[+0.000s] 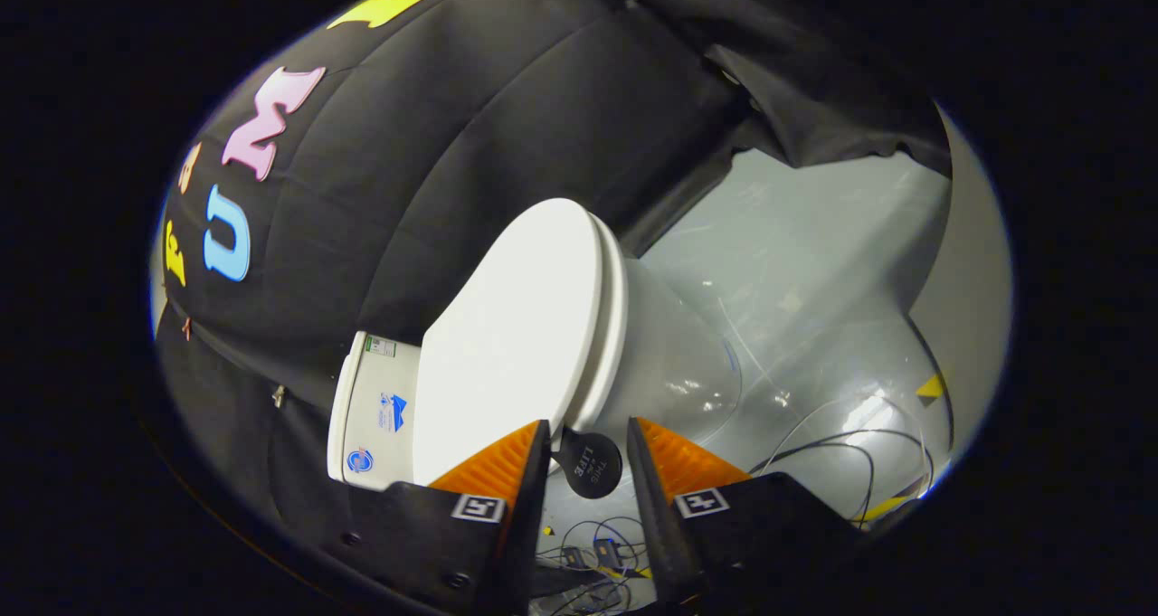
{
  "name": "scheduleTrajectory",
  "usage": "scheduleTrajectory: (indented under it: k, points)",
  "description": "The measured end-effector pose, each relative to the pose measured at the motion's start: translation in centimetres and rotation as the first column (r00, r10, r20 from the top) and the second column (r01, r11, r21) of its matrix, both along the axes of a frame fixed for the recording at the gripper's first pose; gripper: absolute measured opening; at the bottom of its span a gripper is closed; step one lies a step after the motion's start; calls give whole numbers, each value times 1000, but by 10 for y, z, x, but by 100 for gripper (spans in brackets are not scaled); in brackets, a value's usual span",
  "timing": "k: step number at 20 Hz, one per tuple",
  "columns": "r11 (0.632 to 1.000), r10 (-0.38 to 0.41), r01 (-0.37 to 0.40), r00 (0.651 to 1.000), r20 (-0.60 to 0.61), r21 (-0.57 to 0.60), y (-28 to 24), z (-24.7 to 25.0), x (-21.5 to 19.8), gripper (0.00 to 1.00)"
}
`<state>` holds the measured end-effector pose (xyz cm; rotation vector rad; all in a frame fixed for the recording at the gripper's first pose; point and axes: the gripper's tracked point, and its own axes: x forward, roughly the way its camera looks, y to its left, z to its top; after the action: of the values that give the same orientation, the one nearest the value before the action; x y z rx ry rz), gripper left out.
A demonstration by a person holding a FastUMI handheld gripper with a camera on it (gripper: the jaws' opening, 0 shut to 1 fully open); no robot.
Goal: Open the toilet lid.
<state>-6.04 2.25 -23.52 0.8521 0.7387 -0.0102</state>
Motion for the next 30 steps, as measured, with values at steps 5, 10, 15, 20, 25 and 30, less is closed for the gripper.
scheduleTrajectory:
  k: [5,10,15,20,25,30]
  points:
    - [998,22,-21,999,-24,61,7,-1,-3,51]
    - [995,1,6,997,-76,101,-3,-15,-2,29]
    - [994,10,-2,997,-73,108,2,-12,-7,20]
    - [986,3,11,996,-85,165,0,-15,-7,20]
    - [985,3,8,998,-62,172,15,-23,-14,20]
    - [979,-1,13,998,-60,205,0,-6,-3,6]
